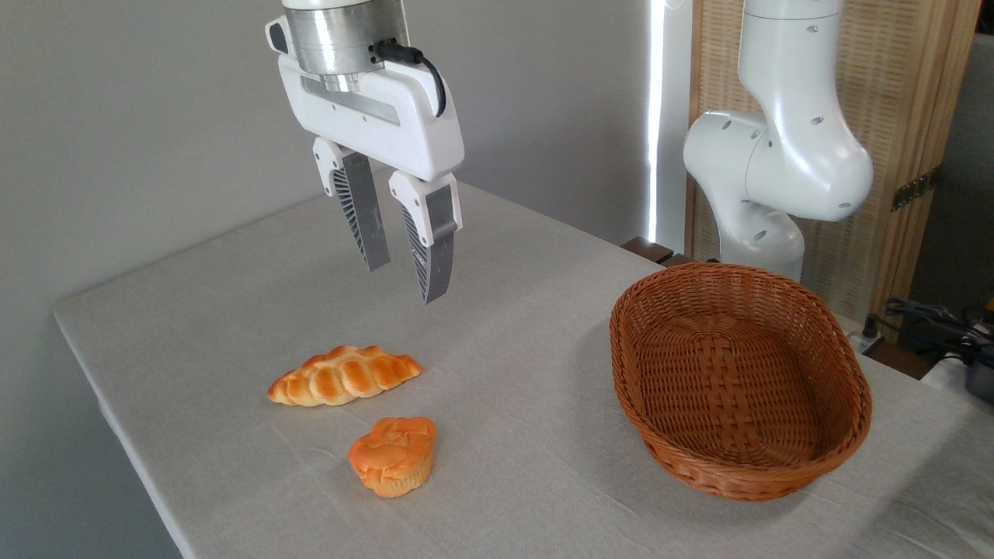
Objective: Put bread into the basket
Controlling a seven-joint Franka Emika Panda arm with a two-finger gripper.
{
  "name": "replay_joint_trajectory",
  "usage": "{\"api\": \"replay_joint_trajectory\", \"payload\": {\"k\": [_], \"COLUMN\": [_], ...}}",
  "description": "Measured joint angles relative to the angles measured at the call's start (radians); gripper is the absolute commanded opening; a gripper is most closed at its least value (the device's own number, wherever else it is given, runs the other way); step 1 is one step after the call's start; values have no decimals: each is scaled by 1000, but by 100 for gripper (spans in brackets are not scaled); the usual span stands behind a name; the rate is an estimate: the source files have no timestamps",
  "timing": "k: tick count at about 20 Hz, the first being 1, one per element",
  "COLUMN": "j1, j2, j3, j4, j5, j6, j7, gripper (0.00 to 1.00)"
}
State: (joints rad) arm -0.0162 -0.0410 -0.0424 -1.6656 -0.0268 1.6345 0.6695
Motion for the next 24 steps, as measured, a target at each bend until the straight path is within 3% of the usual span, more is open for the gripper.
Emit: {"api": "replay_joint_trajectory", "payload": {"k": [6, 14, 20, 24], "j1": [0, 0, -4, -11], "j2": [-1, -44, -36, -15], "j3": [0, 31, 44, 36], "j4": [-14, -173, -336, -379], "j5": [0, 2, 2, 2], "j6": [49, 203, 440, 526], "j7": [0, 2, 11, 11], "gripper": [100, 100, 100, 100]}}
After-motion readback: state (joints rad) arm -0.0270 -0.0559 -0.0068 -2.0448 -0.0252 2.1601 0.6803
